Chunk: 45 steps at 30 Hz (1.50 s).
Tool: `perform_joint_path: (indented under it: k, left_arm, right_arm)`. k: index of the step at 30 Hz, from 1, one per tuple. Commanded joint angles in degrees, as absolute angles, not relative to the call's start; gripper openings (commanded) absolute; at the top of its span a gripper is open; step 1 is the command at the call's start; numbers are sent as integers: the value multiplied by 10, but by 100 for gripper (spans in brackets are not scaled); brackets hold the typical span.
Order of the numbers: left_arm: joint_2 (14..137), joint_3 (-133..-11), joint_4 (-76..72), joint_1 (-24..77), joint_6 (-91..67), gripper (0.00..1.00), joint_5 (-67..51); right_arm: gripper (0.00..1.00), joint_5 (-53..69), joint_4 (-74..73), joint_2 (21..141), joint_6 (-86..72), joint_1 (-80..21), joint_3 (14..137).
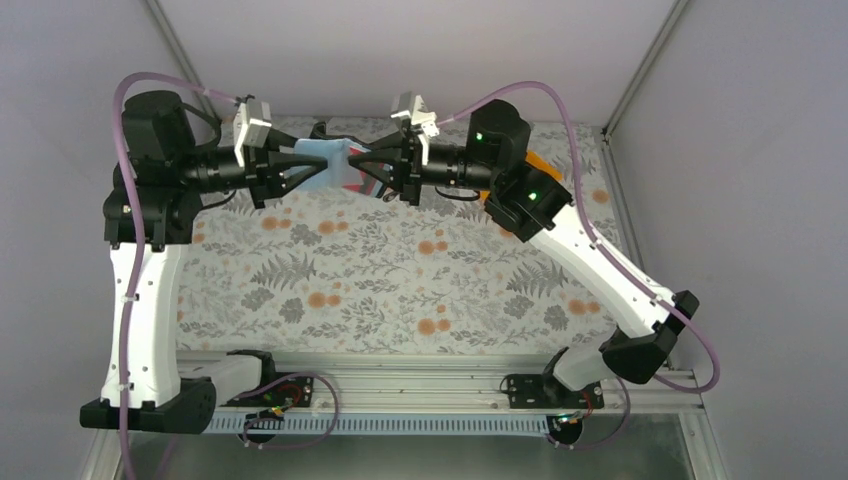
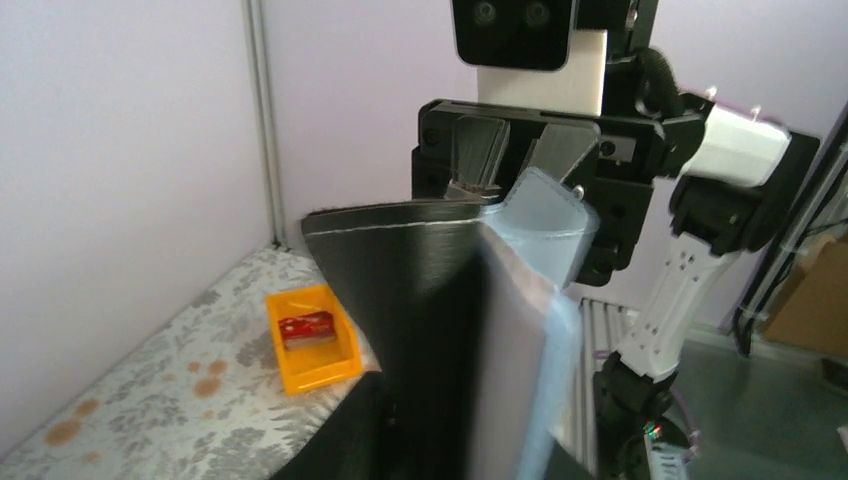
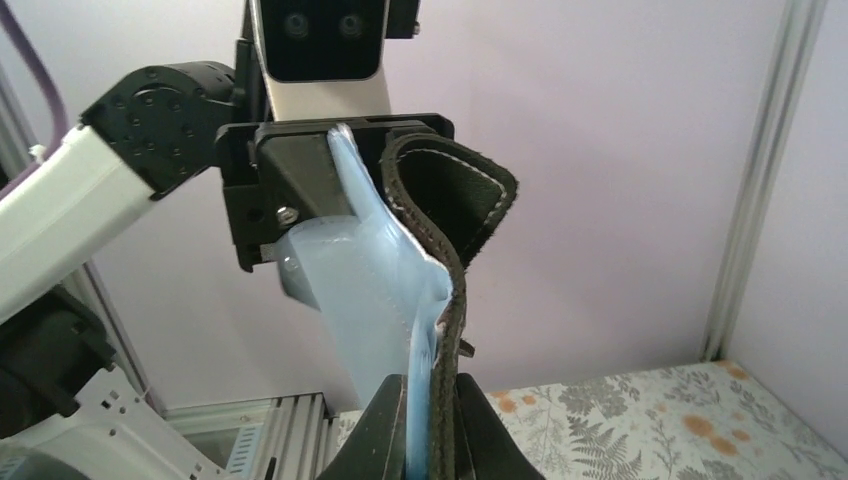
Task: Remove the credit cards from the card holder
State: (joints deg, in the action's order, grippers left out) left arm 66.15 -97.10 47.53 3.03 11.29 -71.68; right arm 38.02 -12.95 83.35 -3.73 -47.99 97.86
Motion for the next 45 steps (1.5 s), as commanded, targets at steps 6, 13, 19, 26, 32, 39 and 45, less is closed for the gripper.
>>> perform_joint_path:
  k: [6, 13, 19, 26, 32, 39, 45]
  left_arm:
    - [669, -1009, 538, 35, 210, 88, -656]
    - [695, -994, 503, 45, 191, 79, -608]
    - [698, -1007, 507, 52, 187, 21, -641]
    - [695, -1013, 527, 47, 202, 2, -729]
    - [689, -1005, 536, 45, 214, 2, -741]
    - [687, -996, 520, 45, 193, 2, -700]
    - [693, -985, 499, 45, 169, 2, -652]
  right_arm:
    - [4, 293, -168, 842, -80, -499, 1011]
    - [4, 343, -191, 864, -62, -498, 1049]
    - [4, 399, -222, 863, -10, -499, 1048]
    - [42, 478, -175, 797, 27, -458, 935]
    - [51, 503, -106, 760, -2, -425, 860]
    - [73, 555, -85, 793, -20, -431, 887]
    - [58, 497, -40, 792, -59, -449, 885]
